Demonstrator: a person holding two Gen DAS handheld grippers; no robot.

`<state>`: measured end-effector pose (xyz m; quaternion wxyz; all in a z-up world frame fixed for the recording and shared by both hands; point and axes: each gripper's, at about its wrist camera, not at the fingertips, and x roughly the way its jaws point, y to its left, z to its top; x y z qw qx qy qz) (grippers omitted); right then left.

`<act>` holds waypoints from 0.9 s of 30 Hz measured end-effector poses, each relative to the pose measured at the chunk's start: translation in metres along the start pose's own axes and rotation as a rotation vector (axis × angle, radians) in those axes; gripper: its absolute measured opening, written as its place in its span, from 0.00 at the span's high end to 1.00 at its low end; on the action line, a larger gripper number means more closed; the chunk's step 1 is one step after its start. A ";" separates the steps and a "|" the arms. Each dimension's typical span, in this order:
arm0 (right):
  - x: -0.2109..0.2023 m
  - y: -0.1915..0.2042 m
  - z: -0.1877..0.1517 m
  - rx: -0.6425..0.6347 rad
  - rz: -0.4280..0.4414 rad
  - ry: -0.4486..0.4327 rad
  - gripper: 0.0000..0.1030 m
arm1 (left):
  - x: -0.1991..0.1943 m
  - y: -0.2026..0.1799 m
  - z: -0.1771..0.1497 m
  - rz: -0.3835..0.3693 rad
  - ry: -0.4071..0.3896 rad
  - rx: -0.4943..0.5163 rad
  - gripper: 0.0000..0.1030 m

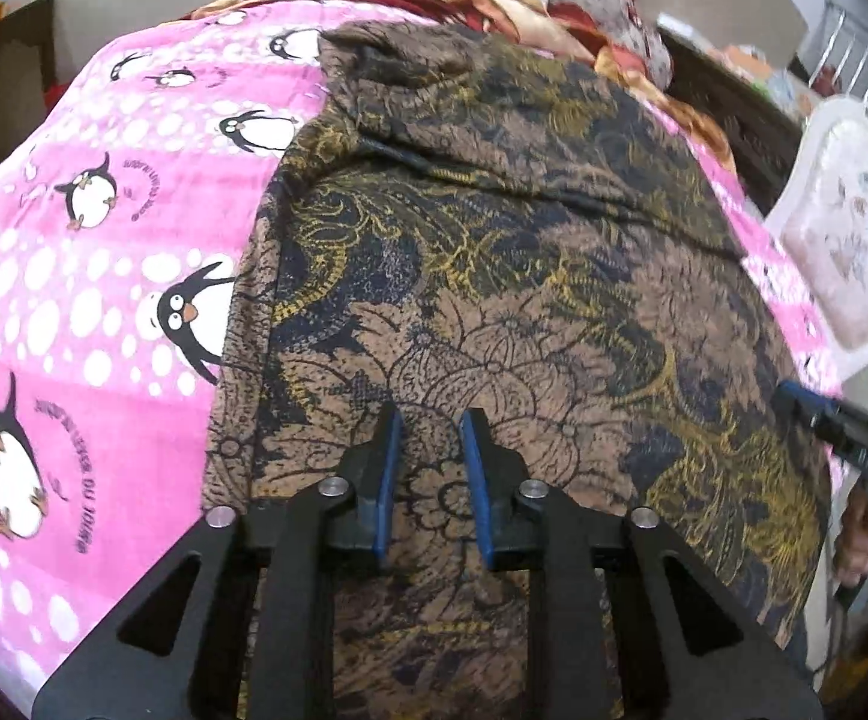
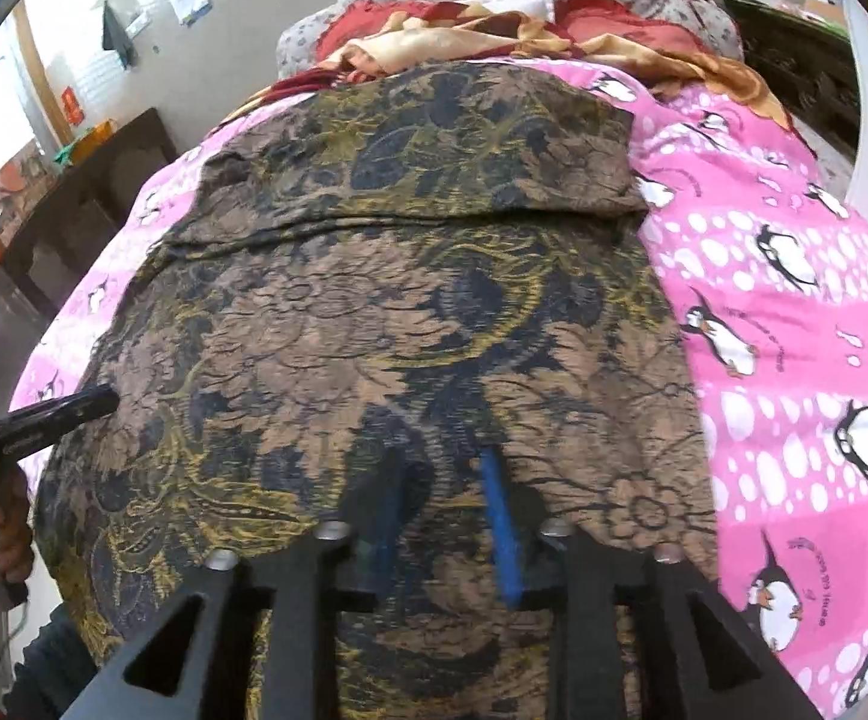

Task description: Fold small clothes

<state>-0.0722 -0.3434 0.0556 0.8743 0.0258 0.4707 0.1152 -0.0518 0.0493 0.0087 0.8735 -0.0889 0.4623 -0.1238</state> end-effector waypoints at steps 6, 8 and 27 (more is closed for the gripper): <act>-0.010 0.015 -0.006 -0.076 -0.067 -0.006 0.53 | -0.023 0.013 -0.006 -0.095 0.008 -0.028 0.60; -0.028 0.011 -0.010 -0.062 -0.045 -0.041 0.53 | -0.051 0.032 -0.013 -0.117 -0.009 -0.038 0.60; -0.092 -0.003 -0.046 -0.086 -0.072 -0.180 0.53 | -0.073 0.081 -0.086 -0.349 0.233 -0.063 0.60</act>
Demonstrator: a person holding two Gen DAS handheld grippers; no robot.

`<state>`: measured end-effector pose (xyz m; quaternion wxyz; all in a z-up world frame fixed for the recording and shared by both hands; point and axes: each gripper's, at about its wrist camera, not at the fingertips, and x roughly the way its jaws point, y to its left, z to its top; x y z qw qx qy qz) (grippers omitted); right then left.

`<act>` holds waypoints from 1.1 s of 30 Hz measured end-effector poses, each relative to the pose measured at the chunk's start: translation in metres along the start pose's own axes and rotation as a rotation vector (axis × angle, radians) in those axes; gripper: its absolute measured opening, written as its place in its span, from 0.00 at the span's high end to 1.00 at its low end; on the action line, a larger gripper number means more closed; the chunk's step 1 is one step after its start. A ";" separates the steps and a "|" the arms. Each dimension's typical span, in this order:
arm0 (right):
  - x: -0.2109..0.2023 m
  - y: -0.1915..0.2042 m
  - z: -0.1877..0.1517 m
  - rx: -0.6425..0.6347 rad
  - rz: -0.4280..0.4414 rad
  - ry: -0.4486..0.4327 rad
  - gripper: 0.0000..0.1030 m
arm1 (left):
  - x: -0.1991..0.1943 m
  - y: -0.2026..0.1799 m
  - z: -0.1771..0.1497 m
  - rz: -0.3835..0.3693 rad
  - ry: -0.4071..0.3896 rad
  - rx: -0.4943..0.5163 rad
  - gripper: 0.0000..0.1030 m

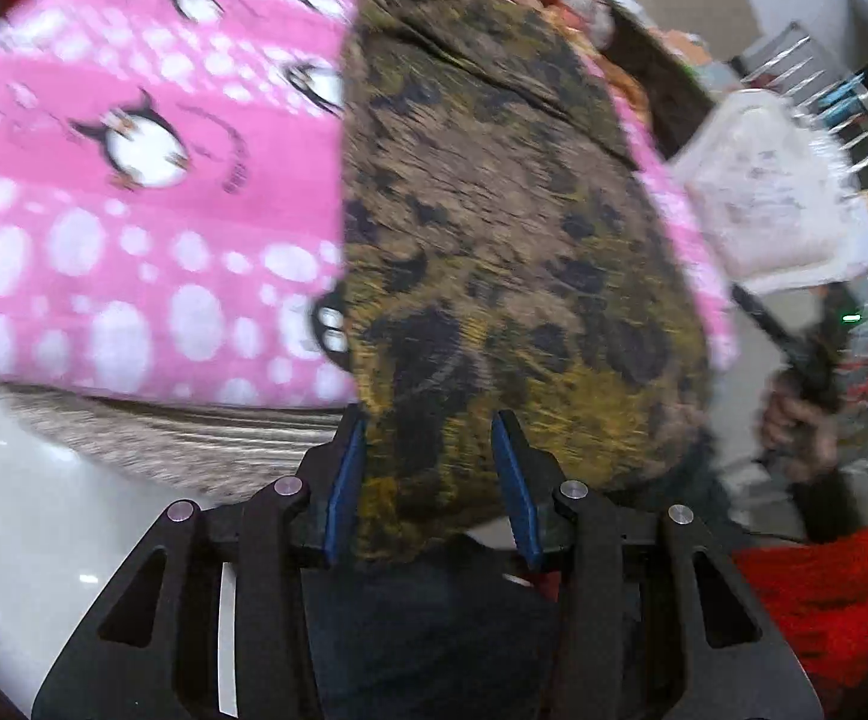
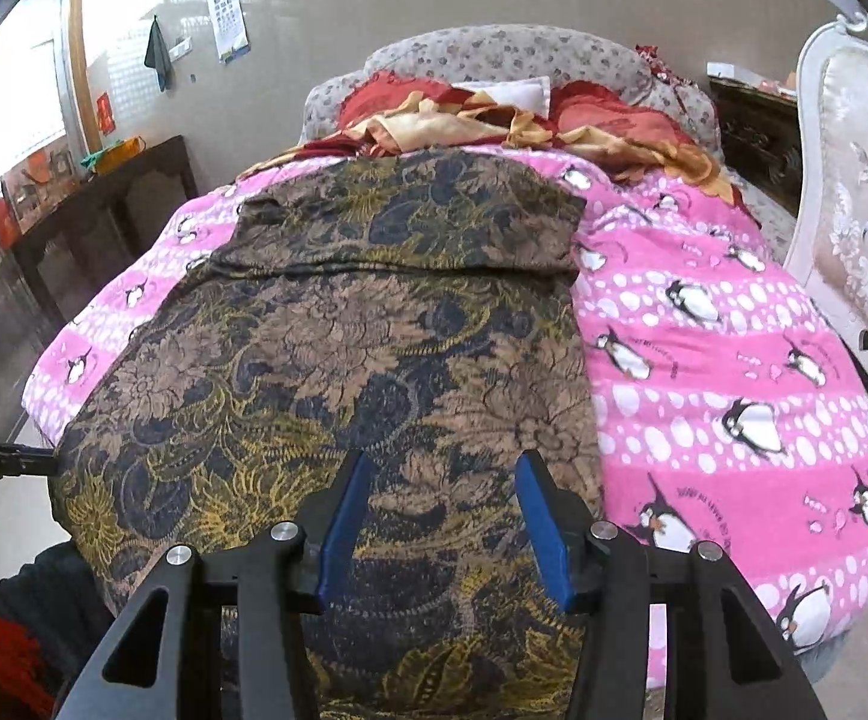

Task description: Fold small clothes

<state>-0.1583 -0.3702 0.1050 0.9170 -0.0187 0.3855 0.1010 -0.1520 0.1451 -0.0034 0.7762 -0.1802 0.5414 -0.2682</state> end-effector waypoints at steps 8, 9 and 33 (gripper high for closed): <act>-0.024 -0.039 -0.025 0.094 0.051 0.027 0.53 | 0.002 -0.012 0.004 0.044 0.027 0.084 0.74; -0.024 -0.045 -0.031 0.113 0.077 0.049 0.53 | 0.004 -0.019 0.002 0.081 0.026 0.132 0.74; 0.032 -0.112 -0.103 0.379 0.699 0.147 0.64 | 0.010 -0.026 -0.003 -0.006 -0.048 0.108 0.74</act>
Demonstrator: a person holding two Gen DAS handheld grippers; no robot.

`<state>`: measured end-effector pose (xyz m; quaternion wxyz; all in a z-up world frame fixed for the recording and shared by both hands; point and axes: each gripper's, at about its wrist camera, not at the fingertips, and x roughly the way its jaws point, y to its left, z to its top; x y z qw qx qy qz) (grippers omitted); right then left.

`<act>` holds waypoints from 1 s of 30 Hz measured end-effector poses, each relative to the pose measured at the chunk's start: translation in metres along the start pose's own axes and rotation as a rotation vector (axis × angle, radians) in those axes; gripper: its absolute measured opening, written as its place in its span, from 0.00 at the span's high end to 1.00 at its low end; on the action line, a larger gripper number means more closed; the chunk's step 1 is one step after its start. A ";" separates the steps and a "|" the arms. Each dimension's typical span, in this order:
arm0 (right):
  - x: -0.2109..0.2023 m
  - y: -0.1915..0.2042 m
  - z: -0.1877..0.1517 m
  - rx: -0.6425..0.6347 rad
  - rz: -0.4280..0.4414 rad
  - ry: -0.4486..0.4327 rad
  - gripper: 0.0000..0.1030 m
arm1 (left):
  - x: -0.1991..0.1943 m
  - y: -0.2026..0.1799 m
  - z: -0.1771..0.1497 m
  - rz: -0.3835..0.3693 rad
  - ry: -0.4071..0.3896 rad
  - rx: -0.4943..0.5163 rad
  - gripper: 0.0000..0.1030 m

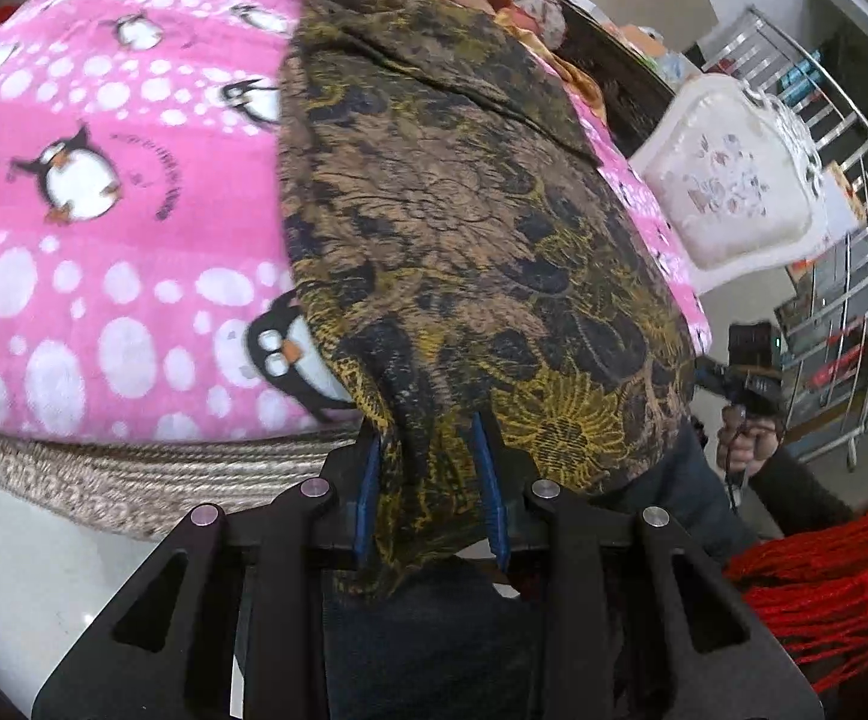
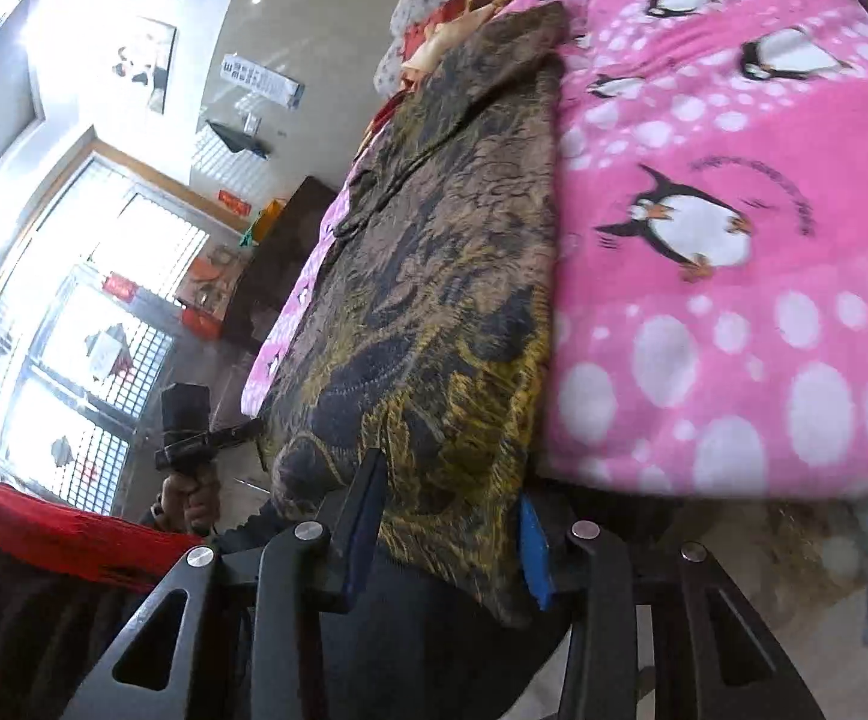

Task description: Fold small clothes

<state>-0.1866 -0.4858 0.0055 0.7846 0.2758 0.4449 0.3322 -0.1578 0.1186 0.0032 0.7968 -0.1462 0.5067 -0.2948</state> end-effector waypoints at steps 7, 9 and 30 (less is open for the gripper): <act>0.001 0.004 -0.007 0.007 0.023 0.009 0.88 | 0.000 0.010 -0.004 0.030 -0.021 -0.035 0.95; -0.008 0.015 -0.006 -0.025 0.045 0.000 0.95 | -0.009 0.002 -0.005 0.031 -0.062 -0.016 0.96; -0.151 0.169 0.022 -0.357 0.212 -0.381 0.97 | -0.171 -0.066 -0.009 -0.223 -0.480 0.069 0.97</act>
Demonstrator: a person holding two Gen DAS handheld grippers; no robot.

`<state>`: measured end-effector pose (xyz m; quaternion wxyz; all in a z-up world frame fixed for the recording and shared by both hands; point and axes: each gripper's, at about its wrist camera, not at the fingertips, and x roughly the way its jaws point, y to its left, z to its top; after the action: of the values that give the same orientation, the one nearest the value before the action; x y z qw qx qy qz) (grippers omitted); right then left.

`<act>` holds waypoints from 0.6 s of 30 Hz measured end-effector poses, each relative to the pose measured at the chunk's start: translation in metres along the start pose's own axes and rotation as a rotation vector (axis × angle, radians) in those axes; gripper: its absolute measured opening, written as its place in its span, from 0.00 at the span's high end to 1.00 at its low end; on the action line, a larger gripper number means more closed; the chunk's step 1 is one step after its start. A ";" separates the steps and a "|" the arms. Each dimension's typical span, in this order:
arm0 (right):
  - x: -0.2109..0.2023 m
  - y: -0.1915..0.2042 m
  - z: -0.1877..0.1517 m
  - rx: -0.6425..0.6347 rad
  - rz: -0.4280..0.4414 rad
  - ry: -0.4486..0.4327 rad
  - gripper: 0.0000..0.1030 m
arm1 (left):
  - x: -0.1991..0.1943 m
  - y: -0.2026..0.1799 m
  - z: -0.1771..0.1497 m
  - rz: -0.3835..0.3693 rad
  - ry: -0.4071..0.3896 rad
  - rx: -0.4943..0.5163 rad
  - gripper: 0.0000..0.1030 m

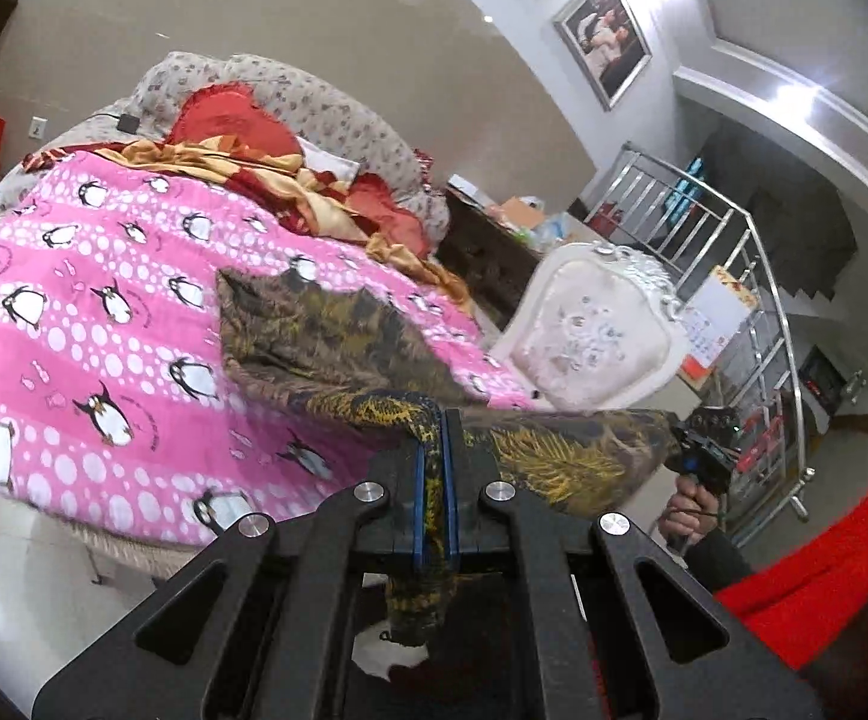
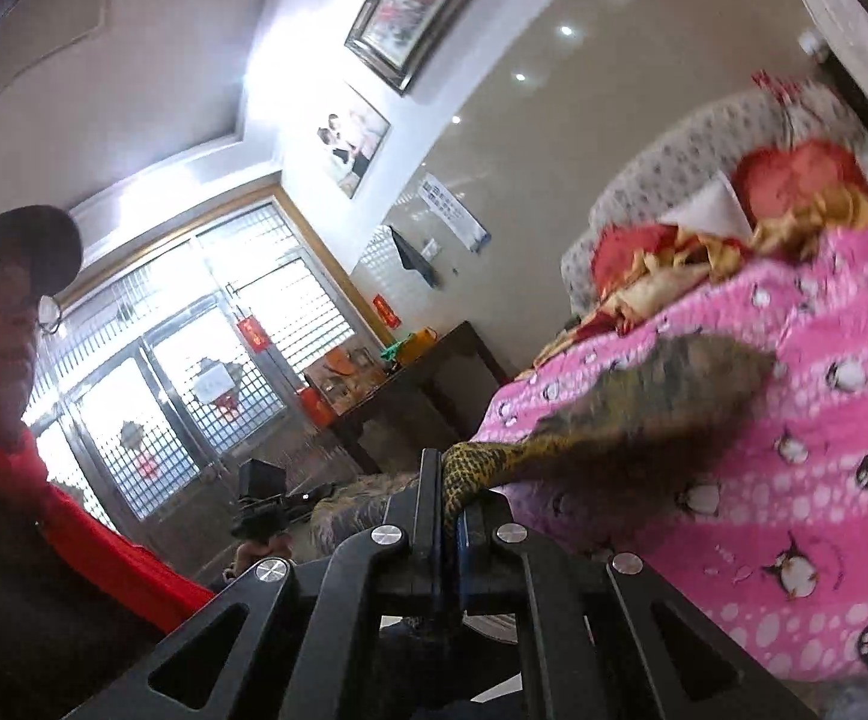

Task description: Fold small clothes

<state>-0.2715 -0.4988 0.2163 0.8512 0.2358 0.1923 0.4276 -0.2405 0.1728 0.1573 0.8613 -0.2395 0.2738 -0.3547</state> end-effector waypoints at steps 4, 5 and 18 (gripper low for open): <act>-0.007 0.019 0.001 -0.030 0.000 0.022 0.97 | -0.010 -0.016 -0.004 -0.025 0.020 0.018 0.97; -0.008 0.021 0.001 -0.035 0.002 0.022 0.97 | -0.010 -0.018 -0.004 -0.027 0.026 0.022 0.97; 0.085 -0.121 0.017 0.119 -0.279 0.048 0.97 | 0.134 0.104 0.063 0.180 -0.013 -0.222 0.97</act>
<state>-0.1375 -0.4964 0.1512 0.8820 0.2466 0.2686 0.2985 -0.0696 0.1529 0.0998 0.8595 -0.3102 0.3264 -0.2420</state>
